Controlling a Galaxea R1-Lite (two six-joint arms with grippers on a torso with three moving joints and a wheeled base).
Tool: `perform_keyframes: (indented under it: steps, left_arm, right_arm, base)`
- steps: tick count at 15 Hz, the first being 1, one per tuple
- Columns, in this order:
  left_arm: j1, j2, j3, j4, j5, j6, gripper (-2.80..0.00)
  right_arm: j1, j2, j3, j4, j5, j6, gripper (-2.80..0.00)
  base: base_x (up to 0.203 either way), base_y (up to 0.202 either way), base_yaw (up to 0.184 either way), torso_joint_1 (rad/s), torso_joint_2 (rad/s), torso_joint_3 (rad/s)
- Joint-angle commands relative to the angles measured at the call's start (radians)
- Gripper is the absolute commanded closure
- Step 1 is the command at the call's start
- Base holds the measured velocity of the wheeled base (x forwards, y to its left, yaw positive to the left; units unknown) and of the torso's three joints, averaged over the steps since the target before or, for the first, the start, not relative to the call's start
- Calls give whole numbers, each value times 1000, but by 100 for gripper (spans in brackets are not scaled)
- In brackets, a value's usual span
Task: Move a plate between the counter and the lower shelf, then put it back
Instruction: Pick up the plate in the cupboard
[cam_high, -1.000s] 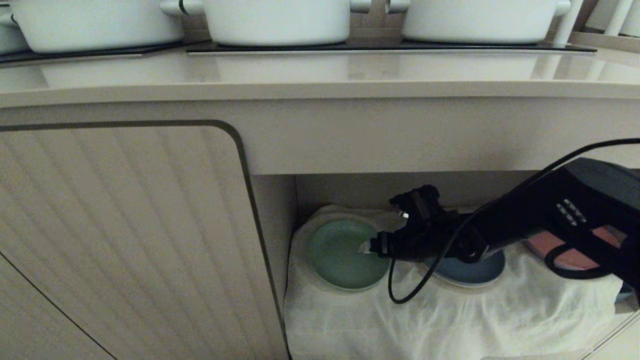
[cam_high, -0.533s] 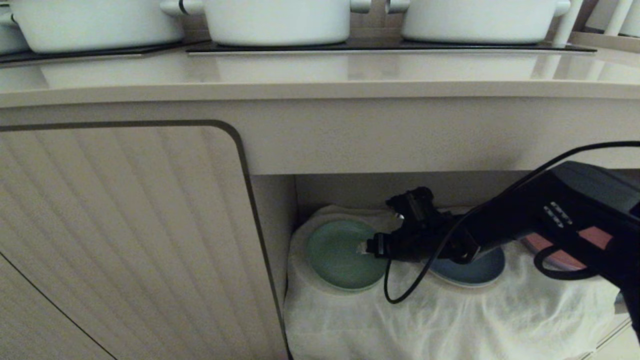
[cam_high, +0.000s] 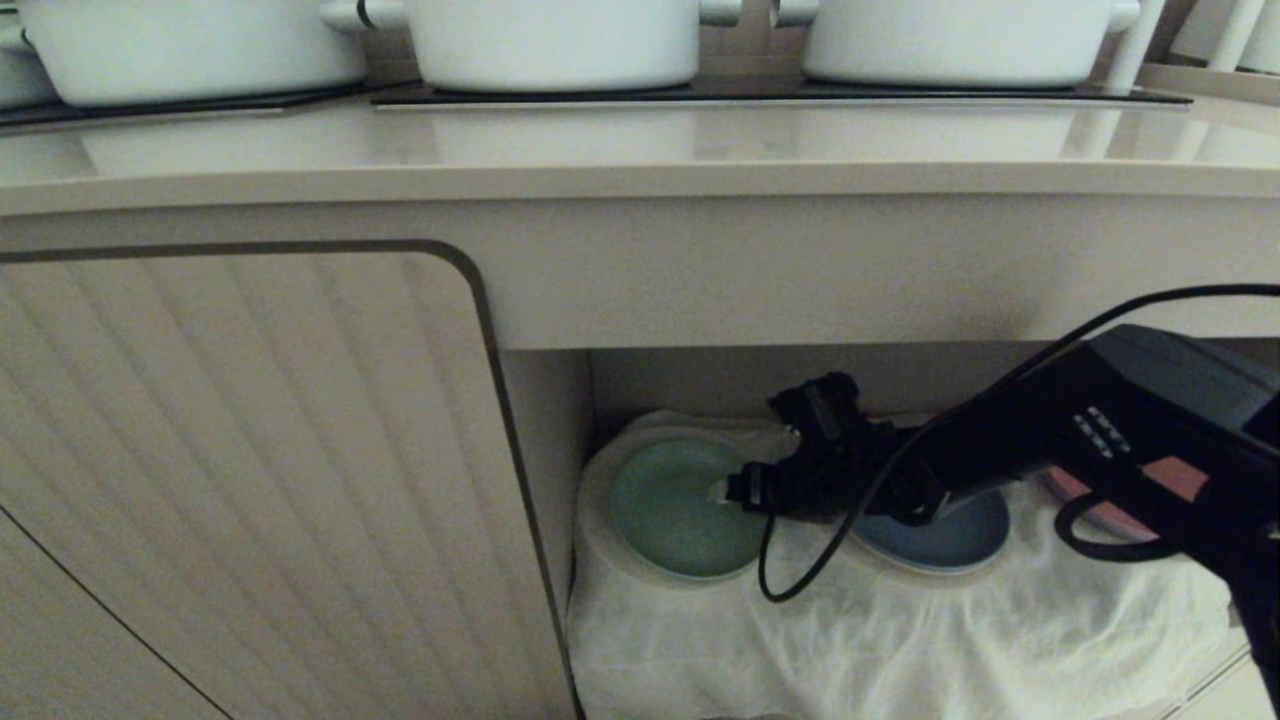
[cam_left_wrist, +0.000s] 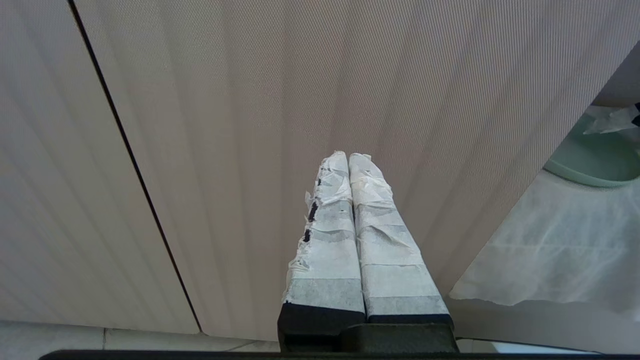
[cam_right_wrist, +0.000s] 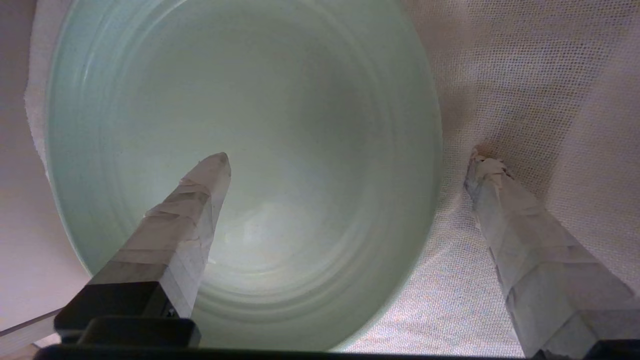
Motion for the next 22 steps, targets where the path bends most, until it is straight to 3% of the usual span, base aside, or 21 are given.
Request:
perform_keyframes:
  steps: [1, 9, 22]
  left_arm:
    - [0, 0, 0, 0, 1, -1, 0]
    - [0, 0, 0, 0, 1, -1, 0]
    - [0, 0, -1, 0, 1, -1, 0]
  right_arm:
    - [7, -6, -1, -5, 5, 3, -280]
    - [15, -61, 19, 77, 9, -18, -280]
    - [16, -34, 25, 63, 5, -22, -280]
  base:
    - [0, 0, 0, 0, 0, 0]
    - [0, 0, 0, 0, 0, 0]
    - [0, 0, 0, 0, 0, 0]
